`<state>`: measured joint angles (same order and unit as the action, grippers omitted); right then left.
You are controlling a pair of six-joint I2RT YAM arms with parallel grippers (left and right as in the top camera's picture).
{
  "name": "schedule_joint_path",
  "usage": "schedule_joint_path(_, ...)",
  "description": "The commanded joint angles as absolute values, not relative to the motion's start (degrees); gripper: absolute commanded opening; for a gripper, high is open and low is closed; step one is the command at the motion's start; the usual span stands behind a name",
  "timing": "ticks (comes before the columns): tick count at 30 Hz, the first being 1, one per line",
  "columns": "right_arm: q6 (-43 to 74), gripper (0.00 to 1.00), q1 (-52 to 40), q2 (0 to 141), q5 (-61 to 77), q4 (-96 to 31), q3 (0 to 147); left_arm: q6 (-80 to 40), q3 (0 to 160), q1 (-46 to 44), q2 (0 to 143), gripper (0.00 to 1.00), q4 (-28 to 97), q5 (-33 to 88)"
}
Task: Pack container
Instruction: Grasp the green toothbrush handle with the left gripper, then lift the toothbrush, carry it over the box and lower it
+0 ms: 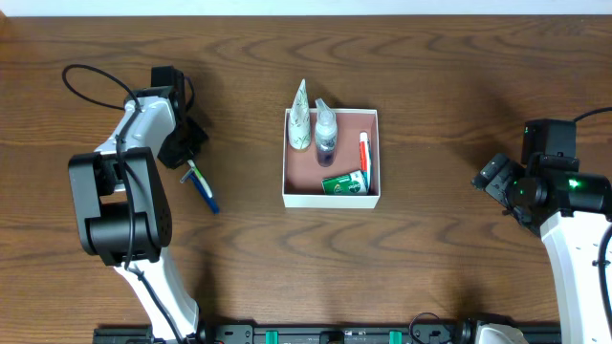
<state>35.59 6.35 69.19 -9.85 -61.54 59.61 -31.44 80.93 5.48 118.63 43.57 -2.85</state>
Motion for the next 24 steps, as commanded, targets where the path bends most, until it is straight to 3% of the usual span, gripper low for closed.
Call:
schedule_joint_path(1,36.38,0.99,6.94,69.28,-10.07,-61.54,59.99,-24.99,82.24,5.72,115.50,0.06,44.99,-1.87)
schedule_joint_path(14,36.38,0.99,6.94,69.28,-10.07,-61.54,59.99,-17.82,83.07,2.59,92.86,0.06,45.34,-1.83)
schedule_joint_path(24,36.38,0.99,6.94,69.28,-10.07,-61.54,59.99,-20.43,83.07,-12.08,87.31,0.06,39.03,4.12)
